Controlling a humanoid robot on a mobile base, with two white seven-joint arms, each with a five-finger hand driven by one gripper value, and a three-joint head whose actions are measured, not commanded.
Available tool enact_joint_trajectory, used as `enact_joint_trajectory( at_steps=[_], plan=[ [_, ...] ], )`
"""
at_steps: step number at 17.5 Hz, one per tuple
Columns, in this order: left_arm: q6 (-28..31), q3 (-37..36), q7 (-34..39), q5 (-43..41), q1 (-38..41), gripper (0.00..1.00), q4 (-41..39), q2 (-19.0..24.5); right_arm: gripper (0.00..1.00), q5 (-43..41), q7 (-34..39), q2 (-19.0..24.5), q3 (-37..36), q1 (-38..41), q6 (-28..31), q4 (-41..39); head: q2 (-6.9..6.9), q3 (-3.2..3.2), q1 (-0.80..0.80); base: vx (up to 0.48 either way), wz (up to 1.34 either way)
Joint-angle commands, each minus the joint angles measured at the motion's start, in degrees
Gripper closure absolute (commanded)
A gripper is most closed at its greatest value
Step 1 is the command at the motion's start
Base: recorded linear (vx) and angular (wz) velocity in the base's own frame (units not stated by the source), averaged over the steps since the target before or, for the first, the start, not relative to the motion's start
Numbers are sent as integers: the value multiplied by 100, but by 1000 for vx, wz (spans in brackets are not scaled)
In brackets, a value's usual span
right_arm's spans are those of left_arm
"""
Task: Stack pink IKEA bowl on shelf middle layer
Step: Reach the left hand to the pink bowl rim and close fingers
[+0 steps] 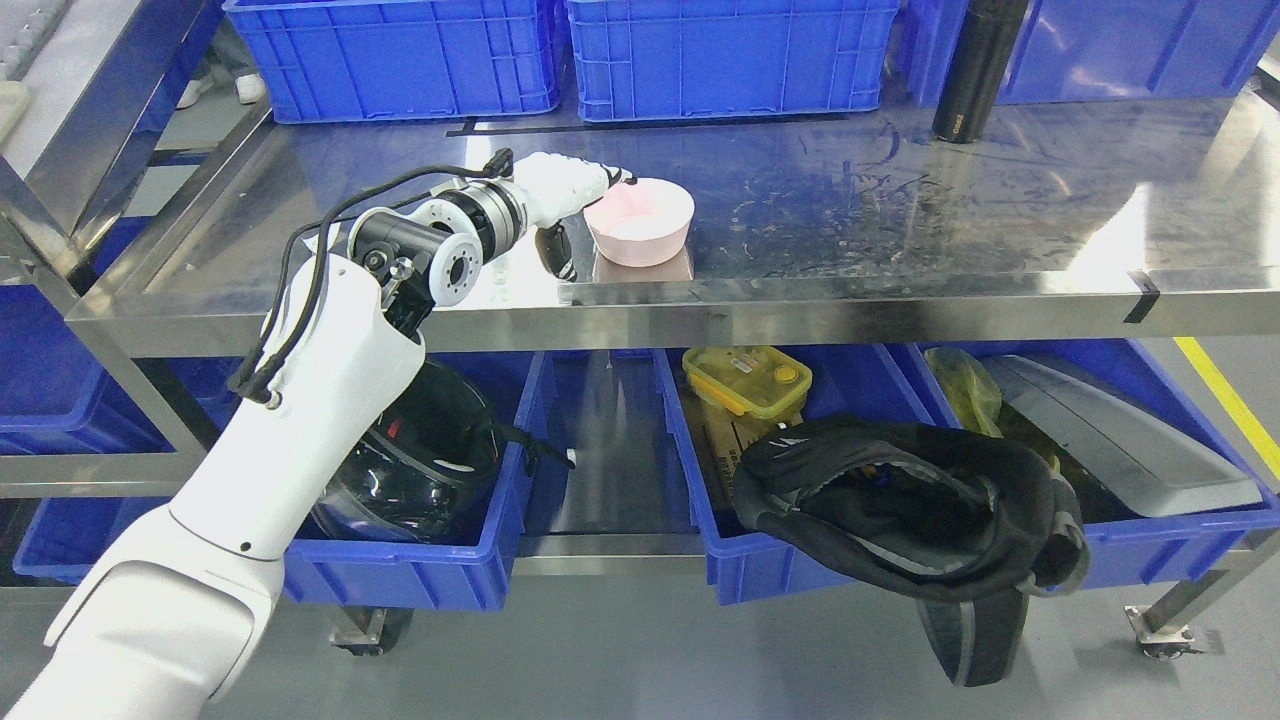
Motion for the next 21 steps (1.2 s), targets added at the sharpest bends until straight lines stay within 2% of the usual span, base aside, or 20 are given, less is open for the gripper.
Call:
enact_joint_trajectory(
  at_steps=[1, 5, 11, 14, 17, 21],
  plan=[
    [-4, 41, -38, -38, -115, 13, 685, -560, 0, 8, 2, -100, 0, 88, 3, -100, 0, 0, 0, 0, 0],
    [14, 41, -248, -38, -115, 23, 746, -613, 0, 8, 2, -100, 0, 88, 3, -100, 0, 0, 0, 0, 0],
    [119, 41, -240, -56, -308, 24, 1071, -622, 0, -1, 2, -100, 0, 88, 3, -100, 0, 0, 0, 0, 0],
    [119, 41, -240, -47, -370, 24, 1273, -806, 0, -1, 2, -100, 0, 88, 3, -100, 0, 0, 0, 0, 0],
    [119, 41, -240, -47, -388, 29, 1449, -973, 0, -1, 2, -100, 0, 88, 3, -100, 0, 0, 0, 0, 0],
    [119, 41, -249, -213, -388, 35, 1625, -973, 0, -1, 2, -100, 0, 88, 3, -100, 0, 0, 0, 0, 0]
  ],
)
